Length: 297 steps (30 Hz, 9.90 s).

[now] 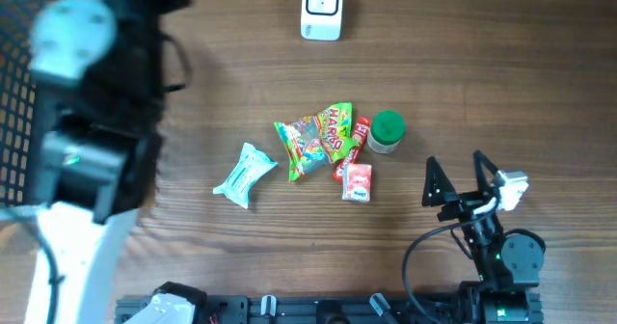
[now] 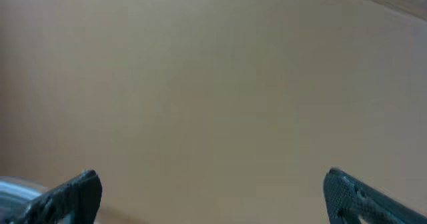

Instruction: Scan the item barcode

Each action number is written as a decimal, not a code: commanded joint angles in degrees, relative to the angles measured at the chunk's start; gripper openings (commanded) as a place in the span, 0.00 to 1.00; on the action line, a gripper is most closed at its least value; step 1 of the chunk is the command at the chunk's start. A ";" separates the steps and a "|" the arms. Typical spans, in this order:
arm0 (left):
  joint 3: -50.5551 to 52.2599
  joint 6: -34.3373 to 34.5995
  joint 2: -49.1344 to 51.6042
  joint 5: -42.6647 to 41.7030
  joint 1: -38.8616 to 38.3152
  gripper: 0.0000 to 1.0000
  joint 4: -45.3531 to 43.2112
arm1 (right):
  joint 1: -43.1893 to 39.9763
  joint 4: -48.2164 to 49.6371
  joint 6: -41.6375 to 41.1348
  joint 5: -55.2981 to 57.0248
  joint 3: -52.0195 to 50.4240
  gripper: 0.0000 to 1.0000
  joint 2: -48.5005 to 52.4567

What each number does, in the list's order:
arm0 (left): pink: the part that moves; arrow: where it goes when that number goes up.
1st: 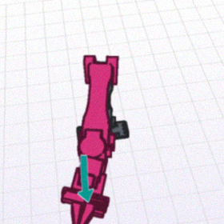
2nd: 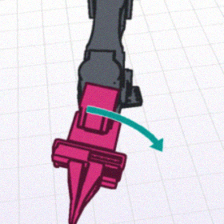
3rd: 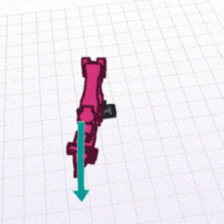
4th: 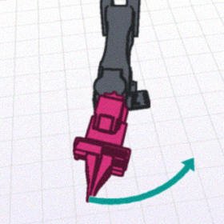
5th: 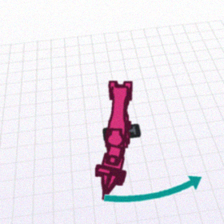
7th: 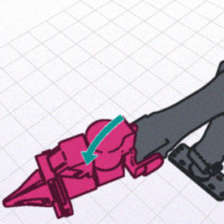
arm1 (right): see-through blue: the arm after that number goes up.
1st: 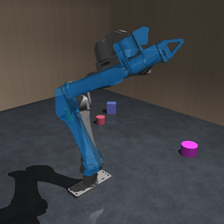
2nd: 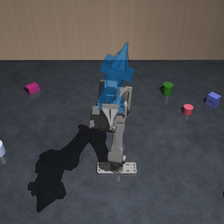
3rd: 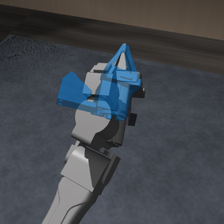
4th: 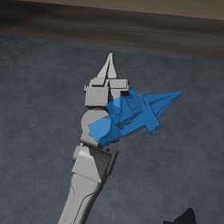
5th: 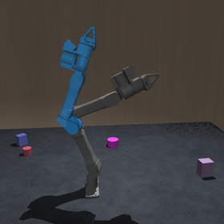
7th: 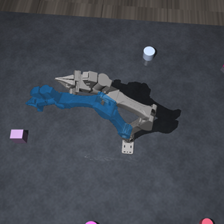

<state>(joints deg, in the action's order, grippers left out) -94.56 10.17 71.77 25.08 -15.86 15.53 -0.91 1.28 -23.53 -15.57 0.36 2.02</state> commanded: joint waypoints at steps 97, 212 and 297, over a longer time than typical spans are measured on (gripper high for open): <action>36.50 -6.97 -57.94 -6.99 8.63 1.00 -4.63 | 20.92 -74.16 7.80 7.58 94.64 0.66 122.27; 85.77 -15.93 -70.84 -26.51 8.31 1.00 18.10 | 48.09 -34.99 -37.00 -10.69 49.83 0.60 95.10; 85.77 -15.93 -70.84 -26.51 8.31 1.00 18.12 | 22.88 -21.73 10.08 13.68 108.96 0.60 123.32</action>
<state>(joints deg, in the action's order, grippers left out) -9.19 -4.91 0.91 -1.58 -7.22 33.74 22.39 -18.87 -14.61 -3.20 101.38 120.57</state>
